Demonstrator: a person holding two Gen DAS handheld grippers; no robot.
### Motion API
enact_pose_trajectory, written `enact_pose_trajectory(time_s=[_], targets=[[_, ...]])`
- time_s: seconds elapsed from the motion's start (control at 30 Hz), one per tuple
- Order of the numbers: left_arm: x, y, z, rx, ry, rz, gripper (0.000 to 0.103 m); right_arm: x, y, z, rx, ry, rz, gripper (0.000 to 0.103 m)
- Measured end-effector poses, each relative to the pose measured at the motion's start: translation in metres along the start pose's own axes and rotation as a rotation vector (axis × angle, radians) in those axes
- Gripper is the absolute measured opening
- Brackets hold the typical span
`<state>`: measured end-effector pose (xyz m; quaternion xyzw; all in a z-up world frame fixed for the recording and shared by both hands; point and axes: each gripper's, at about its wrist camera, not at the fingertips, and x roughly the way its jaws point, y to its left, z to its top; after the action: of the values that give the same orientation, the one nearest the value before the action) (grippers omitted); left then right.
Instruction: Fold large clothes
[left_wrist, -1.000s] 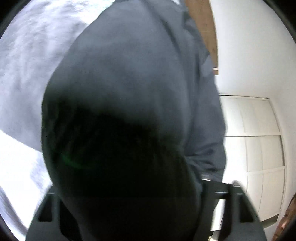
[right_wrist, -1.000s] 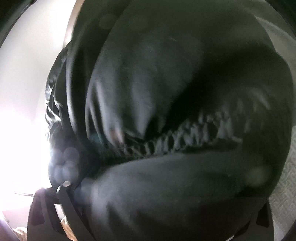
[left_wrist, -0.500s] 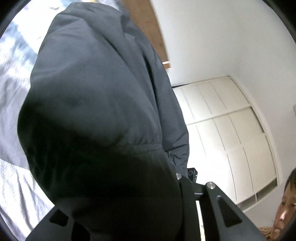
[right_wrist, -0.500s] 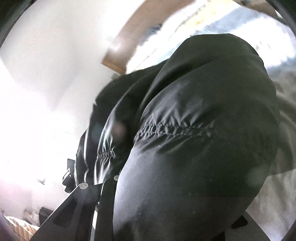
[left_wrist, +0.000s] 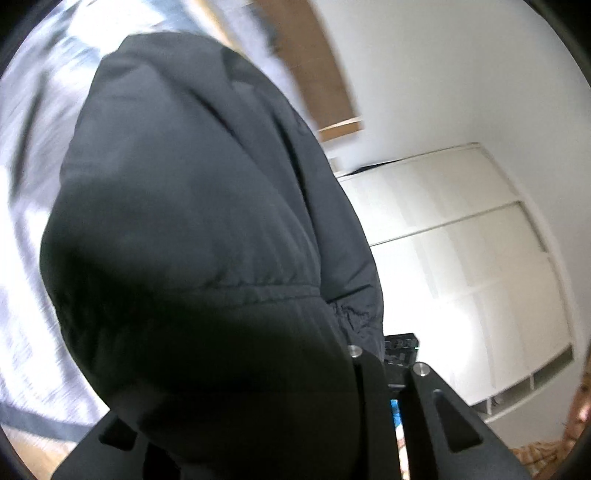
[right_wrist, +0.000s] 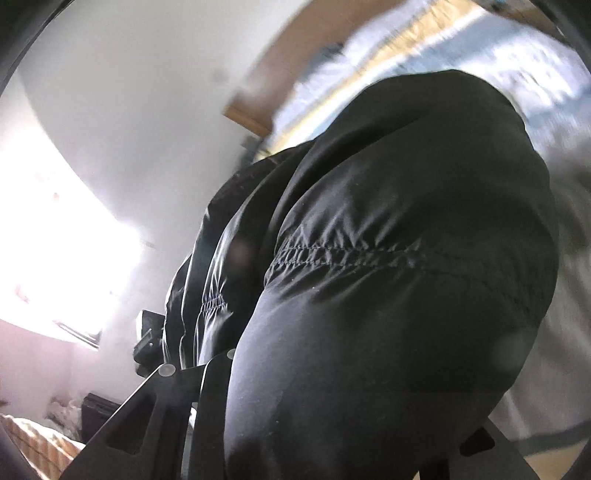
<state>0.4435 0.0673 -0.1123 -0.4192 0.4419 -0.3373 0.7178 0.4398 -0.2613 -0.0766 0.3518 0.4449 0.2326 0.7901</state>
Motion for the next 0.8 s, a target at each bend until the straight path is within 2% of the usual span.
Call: enact_pose_trajectory(time_s=[0.1,0.17,0.27,0.37,0.4,0.43,0.53,0.6,0.63,0.73,0.8], targets=[[0.001,0.039,-0.013,-0.06,0.008,0.06,0.021,0.012,-0.031,-0.019,0.049,0.007,-0.014,0.025],[-0.005,0.053,-0.013,-0.062,0.003,0.094,0.024,-0.004,-0.043,-0.032,0.043,0.008,-0.027,0.027],[-0.018,0.067,-0.005,-0.005,0.025,0.142,0.034,0.0,-0.046,-0.038,-0.006,0.035,-0.063,0.036],[-0.021,0.08,-0.001,0.028,0.04,0.179,0.047,0.0,-0.07,-0.021,-0.028,0.039,-0.087,0.049],[-0.032,0.078,-0.002,0.03,0.037,0.181,0.052,-0.001,-0.077,-0.017,-0.026,0.032,-0.091,0.053],[-0.034,0.082,-0.002,0.027,0.027,0.176,0.055,-0.01,-0.086,-0.03,-0.023,0.022,-0.091,0.055],[-0.035,0.081,0.011,0.03,0.014,0.145,0.059,-0.03,-0.089,-0.047,-0.019,-0.016,-0.085,0.063],[-0.032,0.081,0.035,0.045,0.014,0.141,0.061,-0.031,-0.092,-0.056,-0.02,-0.04,-0.084,0.071],[-0.035,0.082,0.036,0.051,0.014,0.136,0.061,-0.03,-0.096,-0.058,-0.018,-0.048,-0.084,0.073],[-0.081,0.1,0.024,0.068,0.0,0.139,0.061,-0.048,-0.11,-0.074,-0.016,-0.099,-0.106,0.083],[-0.096,0.1,0.021,0.075,-0.025,0.133,0.061,-0.06,-0.115,-0.083,-0.014,-0.137,-0.128,0.09]])
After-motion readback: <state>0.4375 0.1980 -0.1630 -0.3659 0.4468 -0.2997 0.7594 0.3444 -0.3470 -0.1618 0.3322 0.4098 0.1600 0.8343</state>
